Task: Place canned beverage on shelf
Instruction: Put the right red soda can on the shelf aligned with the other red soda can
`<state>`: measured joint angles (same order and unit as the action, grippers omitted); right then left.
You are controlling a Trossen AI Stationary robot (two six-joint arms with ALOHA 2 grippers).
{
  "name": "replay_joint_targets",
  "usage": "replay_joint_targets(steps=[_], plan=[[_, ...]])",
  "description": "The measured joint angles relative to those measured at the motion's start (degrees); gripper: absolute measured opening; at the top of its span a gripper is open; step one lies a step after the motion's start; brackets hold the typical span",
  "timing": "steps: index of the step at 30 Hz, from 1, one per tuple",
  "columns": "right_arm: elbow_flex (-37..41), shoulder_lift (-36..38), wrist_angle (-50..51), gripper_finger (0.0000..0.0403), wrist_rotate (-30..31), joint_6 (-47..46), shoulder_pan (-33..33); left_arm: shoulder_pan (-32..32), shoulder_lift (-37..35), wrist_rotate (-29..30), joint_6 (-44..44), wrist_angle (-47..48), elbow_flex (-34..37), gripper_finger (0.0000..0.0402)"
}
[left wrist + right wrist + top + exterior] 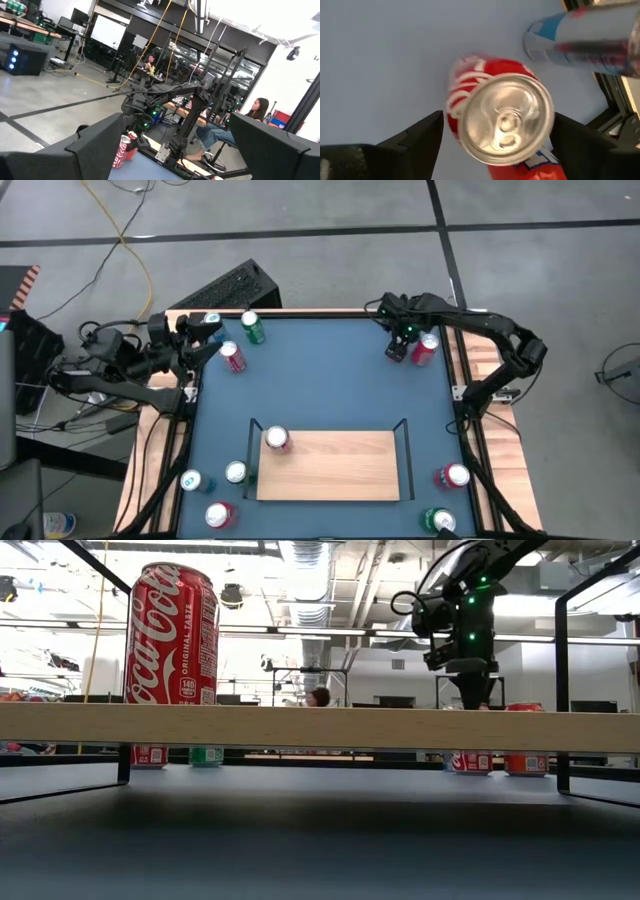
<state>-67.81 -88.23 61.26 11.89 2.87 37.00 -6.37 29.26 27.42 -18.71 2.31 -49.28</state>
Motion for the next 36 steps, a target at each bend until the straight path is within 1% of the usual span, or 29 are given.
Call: replay_joint_targets(steps=[9,11,18,27,31,36], plan=[[-0.1,0.1,-0.2,0.0245,0.2,0.2,-0.6,0.0,0.0,0.0,0.0,0.0,0.0,0.0352],[-0.1,0.1,-0.2,0.0233,0.2,0.2,-0.6,0.0,0.0,0.0,0.0,0.0,0.0,0.0352],[0.0,0.8,-0.5,0.0232,0.1,1.6,-2.2,0.0,0.0,0.0,0.0,0.4,0.0,0.0352],[-0.2,5.3,-0.7,0.0232,-0.6,2.9,-7.8,0.0,0.0,0.0,0.0,1.4,0.0,0.0352],[-3.0,7.0,-0.6,0.0232,-1.2,1.9,-11.8,0.0,0.0,0.0,0.0,1.4,0.0,0.0352],[-9.4,7.3,-0.4,0.0232,-1.7,1.7,-18.2,0.0,0.0,0.3,-0.3,1.4,0.0,0.0352]])
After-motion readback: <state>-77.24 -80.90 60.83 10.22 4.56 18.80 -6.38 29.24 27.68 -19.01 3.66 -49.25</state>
